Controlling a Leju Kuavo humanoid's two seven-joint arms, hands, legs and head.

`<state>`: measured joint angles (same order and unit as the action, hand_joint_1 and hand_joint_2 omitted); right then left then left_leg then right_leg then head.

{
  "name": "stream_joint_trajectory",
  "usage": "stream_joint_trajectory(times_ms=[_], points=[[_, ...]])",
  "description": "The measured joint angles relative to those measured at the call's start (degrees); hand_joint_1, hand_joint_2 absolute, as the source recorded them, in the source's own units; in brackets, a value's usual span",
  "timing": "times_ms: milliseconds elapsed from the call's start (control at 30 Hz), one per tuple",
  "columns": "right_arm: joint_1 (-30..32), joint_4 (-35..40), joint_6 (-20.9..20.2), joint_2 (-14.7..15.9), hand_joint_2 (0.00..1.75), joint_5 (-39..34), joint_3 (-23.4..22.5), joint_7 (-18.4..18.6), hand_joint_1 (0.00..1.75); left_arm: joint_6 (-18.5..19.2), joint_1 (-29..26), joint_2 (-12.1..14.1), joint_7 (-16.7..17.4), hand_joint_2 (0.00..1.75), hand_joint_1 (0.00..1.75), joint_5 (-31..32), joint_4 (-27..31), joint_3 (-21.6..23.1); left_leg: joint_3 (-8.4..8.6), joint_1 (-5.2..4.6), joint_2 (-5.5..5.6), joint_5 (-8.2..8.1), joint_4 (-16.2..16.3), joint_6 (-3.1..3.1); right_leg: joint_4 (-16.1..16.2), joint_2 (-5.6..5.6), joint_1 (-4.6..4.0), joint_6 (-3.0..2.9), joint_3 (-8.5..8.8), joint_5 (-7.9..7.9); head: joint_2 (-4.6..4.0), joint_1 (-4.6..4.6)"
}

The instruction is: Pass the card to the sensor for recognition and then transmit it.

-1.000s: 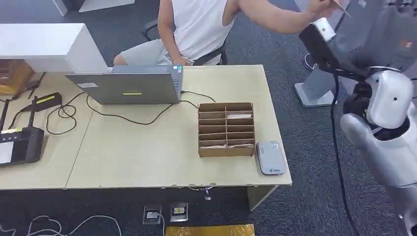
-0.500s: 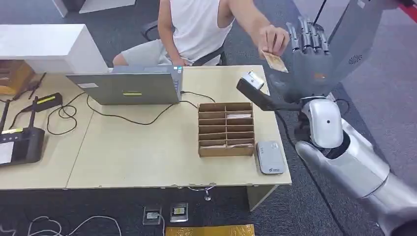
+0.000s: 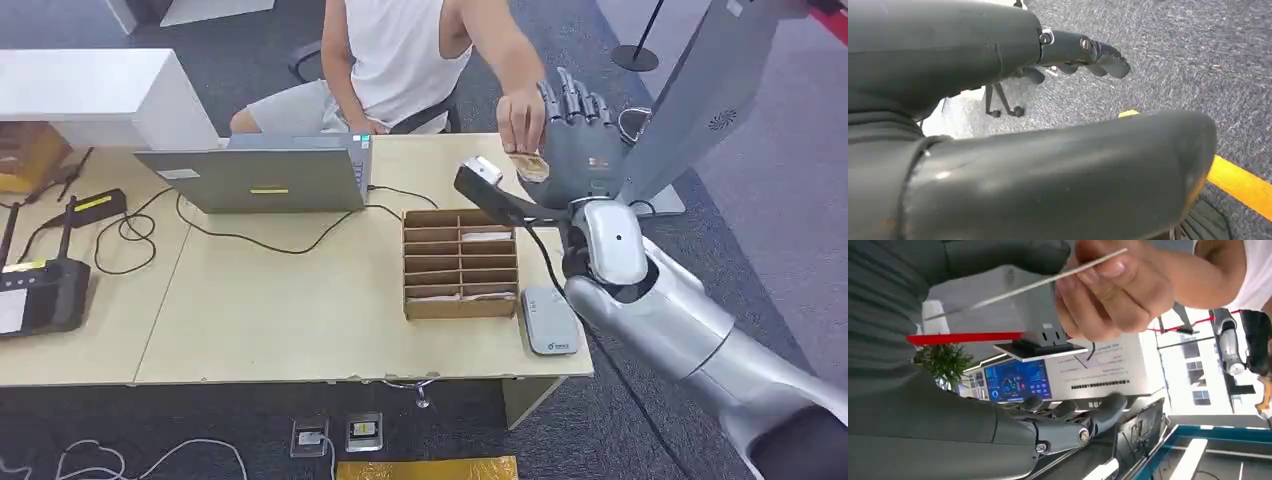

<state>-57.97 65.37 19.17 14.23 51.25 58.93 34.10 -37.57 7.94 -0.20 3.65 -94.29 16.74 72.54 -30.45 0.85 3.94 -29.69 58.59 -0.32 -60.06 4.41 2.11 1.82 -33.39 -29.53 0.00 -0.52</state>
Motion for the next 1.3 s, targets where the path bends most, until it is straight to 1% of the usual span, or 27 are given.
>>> stream_joint_trajectory(times_ms=[200,633,1000,1067,1167,1300], points=[[-1.21,-4.09,0.57,-1.11,1.75,-2.38,1.62,-0.35,1.75,0.04,-0.05,0.04,0.00,0.00,0.00,0.02,-0.13,0.52,0.01,0.00,0.00,0.01,0.00,-0.01,0.00,0.00,-0.01,0.00,0.00,0.00,0.00,0.02],[-2.00,-7.23,2.82,-1.97,1.75,-5.16,3.41,-1.05,1.75,0.22,-0.06,0.33,0.02,0.00,0.00,0.00,-0.17,0.94,0.01,0.00,-0.01,0.01,0.00,-0.02,0.00,0.02,-0.01,0.00,-0.01,0.00,0.02,0.00],[-1.85,-8.70,3.24,-1.94,1.75,-6.21,3.93,-1.86,1.75,0.11,-0.05,0.46,0.02,0.00,0.00,0.00,-0.17,0.98,0.05,0.00,-0.02,0.01,0.00,-0.02,0.00,0.04,-0.01,0.00,-0.03,0.00,0.00,0.00],[-1.45,-8.78,3.02,-1.59,1.75,-7.13,3.93,-1.84,1.75,0.04,-0.06,0.46,0.02,0.00,0.00,0.00,-0.17,0.98,0.05,0.00,-0.03,0.01,0.01,-0.02,0.00,0.04,-0.02,0.00,-0.04,0.00,0.00,0.00],[-0.04,-8.78,3.37,-0.43,1.75,-11.65,3.78,-1.86,1.75,0.00,-0.09,0.44,0.02,0.00,0.00,0.02,-0.17,0.98,0.07,0.00,-0.03,0.01,0.01,-0.02,0.02,0.04,-0.02,0.00,-0.04,0.00,0.00,-0.02],[3.52,-7.91,4.92,2.67,1.75,-16.35,2.95,-1.70,1.75,-0.13,-0.38,0.31,0.02,0.00,0.00,0.00,-0.17,0.94,0.06,0.00,-0.03,0.01,0.02,-0.02,0.08,0.04,-0.01,0.00,-0.02,0.00,0.00,0.00]])
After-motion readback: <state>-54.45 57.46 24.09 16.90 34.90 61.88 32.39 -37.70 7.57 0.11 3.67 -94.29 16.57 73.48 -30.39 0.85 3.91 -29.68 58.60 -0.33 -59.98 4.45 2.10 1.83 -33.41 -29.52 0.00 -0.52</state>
